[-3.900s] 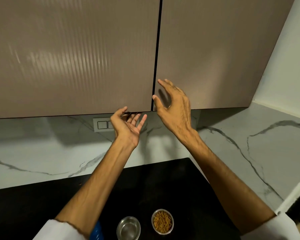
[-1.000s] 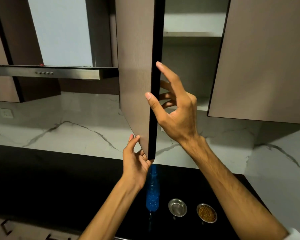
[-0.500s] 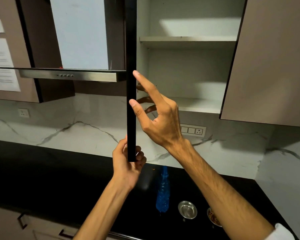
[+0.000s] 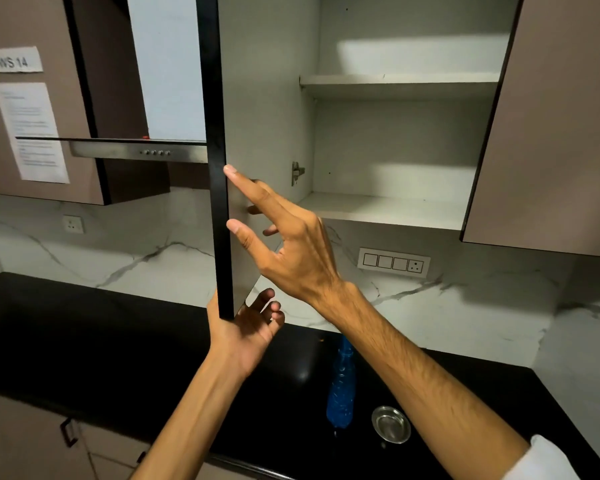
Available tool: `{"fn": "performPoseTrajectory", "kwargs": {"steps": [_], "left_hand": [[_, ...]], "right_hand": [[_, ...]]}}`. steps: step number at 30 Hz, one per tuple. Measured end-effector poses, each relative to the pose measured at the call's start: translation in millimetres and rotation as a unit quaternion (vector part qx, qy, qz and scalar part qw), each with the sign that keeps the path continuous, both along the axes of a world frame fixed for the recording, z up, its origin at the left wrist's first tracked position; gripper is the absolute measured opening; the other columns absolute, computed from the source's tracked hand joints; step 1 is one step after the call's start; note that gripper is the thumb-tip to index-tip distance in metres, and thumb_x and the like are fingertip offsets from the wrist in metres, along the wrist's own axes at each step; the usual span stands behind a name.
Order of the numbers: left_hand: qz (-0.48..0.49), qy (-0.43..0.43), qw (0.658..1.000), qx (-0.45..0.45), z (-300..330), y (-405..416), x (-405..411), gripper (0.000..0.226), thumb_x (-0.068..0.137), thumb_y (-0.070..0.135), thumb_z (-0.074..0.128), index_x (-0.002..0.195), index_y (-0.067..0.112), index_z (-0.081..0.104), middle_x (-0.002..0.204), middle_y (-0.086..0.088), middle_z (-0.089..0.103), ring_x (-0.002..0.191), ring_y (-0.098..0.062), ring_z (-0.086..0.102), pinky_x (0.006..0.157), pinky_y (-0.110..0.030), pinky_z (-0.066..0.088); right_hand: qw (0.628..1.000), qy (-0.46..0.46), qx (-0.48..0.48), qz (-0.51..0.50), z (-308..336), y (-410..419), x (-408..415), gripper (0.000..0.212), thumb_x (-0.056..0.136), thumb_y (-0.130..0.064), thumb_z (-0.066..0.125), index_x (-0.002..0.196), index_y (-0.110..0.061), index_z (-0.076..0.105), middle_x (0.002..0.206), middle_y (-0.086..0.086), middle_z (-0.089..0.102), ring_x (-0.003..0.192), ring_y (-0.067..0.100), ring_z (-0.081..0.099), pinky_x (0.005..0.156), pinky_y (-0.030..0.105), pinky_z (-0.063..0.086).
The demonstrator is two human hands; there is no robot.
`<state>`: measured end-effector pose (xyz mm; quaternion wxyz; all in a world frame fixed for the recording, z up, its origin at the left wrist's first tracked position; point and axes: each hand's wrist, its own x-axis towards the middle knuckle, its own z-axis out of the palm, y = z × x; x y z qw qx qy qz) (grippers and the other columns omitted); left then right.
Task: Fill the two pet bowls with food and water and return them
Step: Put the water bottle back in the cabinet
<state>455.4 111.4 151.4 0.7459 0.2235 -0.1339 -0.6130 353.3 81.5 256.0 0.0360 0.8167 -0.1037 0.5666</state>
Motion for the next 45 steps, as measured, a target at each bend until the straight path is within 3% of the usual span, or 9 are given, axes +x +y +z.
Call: {"fn": "performPoseTrajectory", "kwargs": {"steps": [3, 9, 18, 23, 26, 33, 42, 45], "left_hand": [[0.0, -0.007, 1.0, 0.0, 0.9, 0.7, 7.7, 0.044, 0.091, 0.045, 0.049, 0.074, 0.011, 0.071, 0.08, -0.018, 0.064, 0.061, -0.028, 0.054, 0.057, -0.031, 0.048], [-0.006, -0.015, 1.0, 0.006, 1.3, 1.9, 18.0, 0.04, 0.092, 0.047, 0.048, 0.097, 0.01, 0.063, 0.087, -0.018, 0.063, 0.065, -0.029, 0.054, 0.059, -0.031, 0.049], [0.004, -0.02, 1.0, 0.003, -3.2, 0.1, 29.7, 0.045, 0.094, 0.05, 0.045, 0.094, 0.011, 0.067, 0.085, -0.02, 0.066, 0.066, -0.031, 0.057, 0.061, -0.032, 0.051], [0.005, -0.028, 1.0, -0.001, -3.3, -1.3, 36.3, 0.044, 0.094, 0.054, 0.049, 0.097, 0.013, 0.067, 0.085, -0.02, 0.065, 0.067, -0.031, 0.058, 0.064, -0.034, 0.051], [0.003, -0.033, 0.999, -0.002, -2.9, -1.4, 41.3, 0.044, 0.094, 0.055, 0.048, 0.098, 0.014, 0.066, 0.087, -0.02, 0.064, 0.068, -0.031, 0.057, 0.064, -0.034, 0.051], [-0.008, -0.035, 0.999, -0.007, -4.9, -1.1, 47.5, 0.047, 0.096, 0.056, 0.045, 0.106, 0.014, 0.063, 0.087, -0.021, 0.064, 0.069, -0.031, 0.057, 0.065, -0.034, 0.051], [0.014, -0.019, 1.0, 0.0, -18.9, -5.9, 48.0, 0.047, 0.092, 0.053, 0.05, 0.092, 0.012, 0.074, 0.086, -0.02, 0.066, 0.065, -0.031, 0.059, 0.063, -0.033, 0.051], [0.005, -0.024, 1.0, 0.005, -26.7, -9.6, 44.3, 0.05, 0.093, 0.052, 0.051, 0.107, 0.013, 0.079, 0.084, -0.019, 0.067, 0.066, -0.028, 0.059, 0.066, -0.034, 0.05]], "right_hand": [[1.0, 0.002, -0.005, 0.0, -3.1, -5.1, 7.3, 0.058, 0.105, -0.031, 0.062, 0.158, -0.024, 0.041, 0.137, 0.001, 0.065, 0.081, 0.026, 0.071, 0.071, 0.026, 0.062], [1.0, 0.013, -0.007, -0.002, -8.5, -15.0, 14.4, 0.061, 0.104, -0.035, 0.06, 0.159, -0.031, 0.034, 0.135, 0.002, 0.065, 0.084, 0.024, 0.071, 0.07, 0.029, 0.065], [0.999, 0.043, 0.02, -0.001, -12.6, -18.1, 20.5, 0.064, 0.105, -0.043, 0.056, 0.161, -0.038, 0.026, 0.156, 0.0, 0.053, 0.08, 0.028, 0.073, 0.074, 0.034, 0.066], [0.999, 0.041, 0.029, -0.012, -16.6, -19.2, 15.9, 0.063, 0.103, -0.043, 0.058, 0.16, -0.038, 0.03, 0.158, 0.004, 0.051, 0.099, 0.016, 0.075, 0.075, 0.041, 0.067], [0.998, 0.044, 0.035, -0.016, -17.2, -19.3, 15.2, 0.063, 0.103, -0.044, 0.058, 0.16, -0.038, 0.031, 0.159, 0.002, 0.05, 0.091, 0.018, 0.075, 0.074, 0.039, 0.067], [0.998, 0.034, 0.049, -0.024, -20.1, -19.8, 23.8, 0.06, 0.102, -0.036, 0.064, 0.158, -0.026, 0.044, 0.155, 0.005, 0.054, 0.12, 0.02, 0.07, 0.081, 0.044, 0.066], [0.997, 0.022, 0.07, -0.039, -35.9, -24.8, 18.1, 0.057, 0.101, -0.037, 0.066, 0.154, -0.026, 0.05, 0.152, 0.002, 0.057, 0.105, 0.008, 0.072, 0.078, 0.035, 0.066], [0.995, 0.023, 0.085, -0.043, -45.2, -28.3, 8.4, 0.056, 0.101, -0.036, 0.067, 0.153, -0.025, 0.052, 0.152, 0.002, 0.058, 0.104, 0.009, 0.072, 0.074, 0.033, 0.066]]}}
